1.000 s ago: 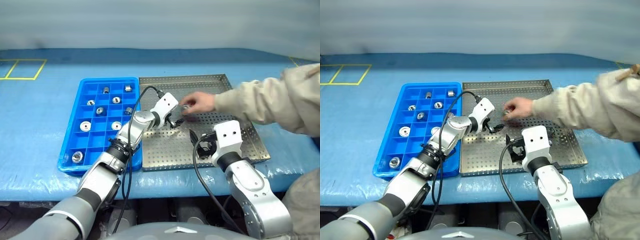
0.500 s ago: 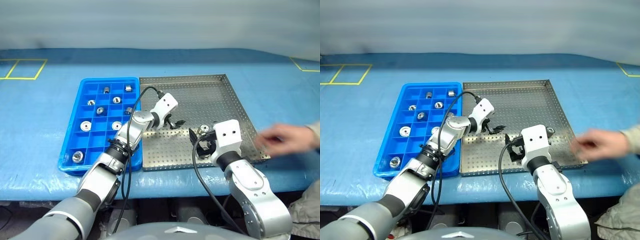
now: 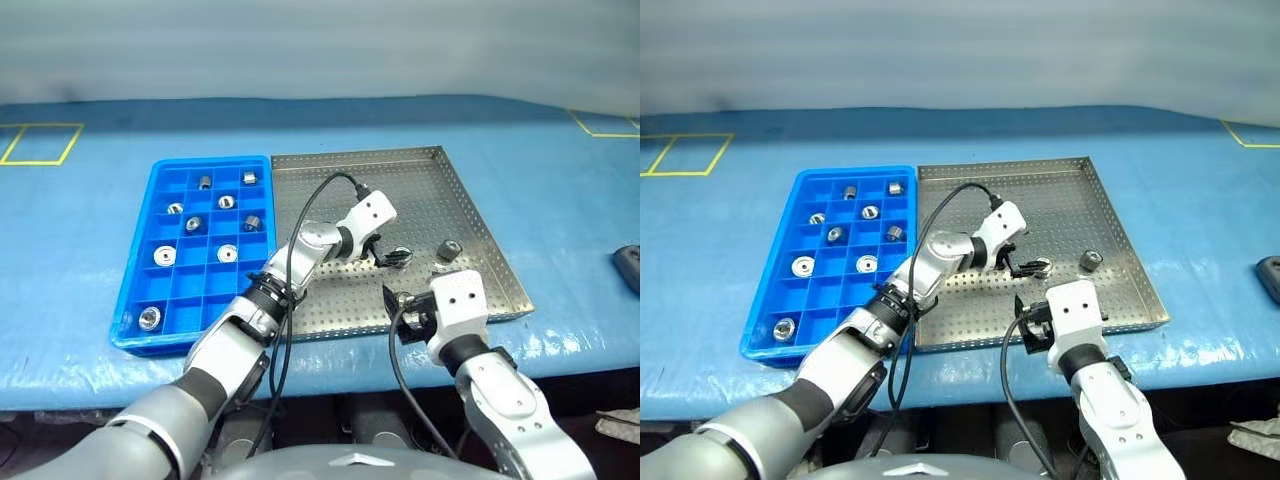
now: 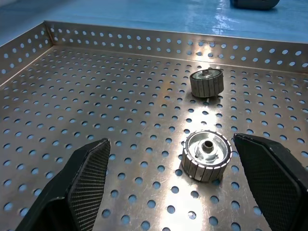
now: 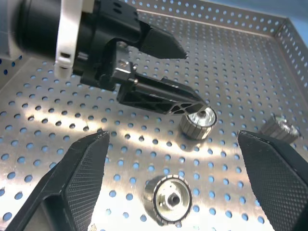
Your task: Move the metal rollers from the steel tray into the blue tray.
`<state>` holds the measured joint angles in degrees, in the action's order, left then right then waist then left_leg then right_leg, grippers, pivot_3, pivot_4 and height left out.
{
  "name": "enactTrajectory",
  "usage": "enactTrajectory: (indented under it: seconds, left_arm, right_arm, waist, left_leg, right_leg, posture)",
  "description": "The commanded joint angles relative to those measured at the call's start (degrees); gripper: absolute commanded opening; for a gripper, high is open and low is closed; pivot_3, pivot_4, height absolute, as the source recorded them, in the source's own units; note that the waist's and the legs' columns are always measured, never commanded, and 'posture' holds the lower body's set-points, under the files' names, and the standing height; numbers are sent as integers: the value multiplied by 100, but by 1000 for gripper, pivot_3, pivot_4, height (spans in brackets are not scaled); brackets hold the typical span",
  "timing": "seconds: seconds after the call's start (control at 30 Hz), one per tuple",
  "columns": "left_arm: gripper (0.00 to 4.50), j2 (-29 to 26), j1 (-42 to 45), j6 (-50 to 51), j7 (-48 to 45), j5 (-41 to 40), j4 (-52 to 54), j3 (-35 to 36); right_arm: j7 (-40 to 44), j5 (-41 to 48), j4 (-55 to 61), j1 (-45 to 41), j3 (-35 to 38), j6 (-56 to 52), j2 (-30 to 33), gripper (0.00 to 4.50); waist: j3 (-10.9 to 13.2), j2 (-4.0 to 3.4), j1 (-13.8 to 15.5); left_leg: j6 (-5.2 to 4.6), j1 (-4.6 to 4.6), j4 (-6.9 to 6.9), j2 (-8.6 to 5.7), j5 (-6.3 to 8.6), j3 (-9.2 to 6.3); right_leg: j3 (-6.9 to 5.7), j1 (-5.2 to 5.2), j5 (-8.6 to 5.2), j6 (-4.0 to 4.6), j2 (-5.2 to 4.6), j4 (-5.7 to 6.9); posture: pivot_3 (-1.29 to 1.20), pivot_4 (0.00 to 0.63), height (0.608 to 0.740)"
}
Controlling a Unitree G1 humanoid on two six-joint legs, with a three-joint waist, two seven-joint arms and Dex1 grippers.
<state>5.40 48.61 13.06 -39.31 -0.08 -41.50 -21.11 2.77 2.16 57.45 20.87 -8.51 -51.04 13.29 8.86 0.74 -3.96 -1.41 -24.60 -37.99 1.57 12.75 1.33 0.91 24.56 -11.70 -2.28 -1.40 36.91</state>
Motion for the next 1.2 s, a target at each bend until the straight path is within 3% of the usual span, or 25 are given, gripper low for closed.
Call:
enactTrajectory:
  seconds: [0.03,0.6,0.7,1.07,1.2]
  left_arm:
    - [4500,221,291,-348,-39,101,-281,15]
    - [4500,611,652,-800,197,436,-1478,69]
    - [3860,627,679,-828,211,446,-1550,84]
    - [172,578,675,-858,206,462,-1582,95]
    - [45,562,655,-855,194,476,-1569,92]
  right_arm:
    - [-234,-131,255,235,-7,280,-126,4473]
    - [-477,-159,64,912,277,213,-676,4473]
    - [-470,-166,36,893,309,226,-709,4500]
    - [-434,-157,-21,849,305,260,-730,4500]
    - [-415,-146,-26,801,308,243,-723,4500]
  waist:
    - [0,0,-67]
    - [-2,-1,-429]
    - [-2,-1,-450]
    - [-2,-1,-455]
    - [-2,-1,-454]
  left_leg:
    - [-1,0,-1,0,1,-1]
    - [-5,4,0,5,2,1]
    - [-5,4,1,6,2,2]
    - [-5,4,2,6,2,2]
    - [-5,4,2,6,2,2]
  right_leg:
    - [2,0,1,-2,0,0]
    - [6,2,3,-6,-6,2]
    - [7,2,3,-6,-7,2]
    - [8,3,3,-7,-7,2]
    - [8,3,3,-7,-8,2]
  posture:
    - [-240,150,740]
    - [-270,150,740]
    - [-270,150,740]
    - [-258,150,740]
    - [-254,150,740]
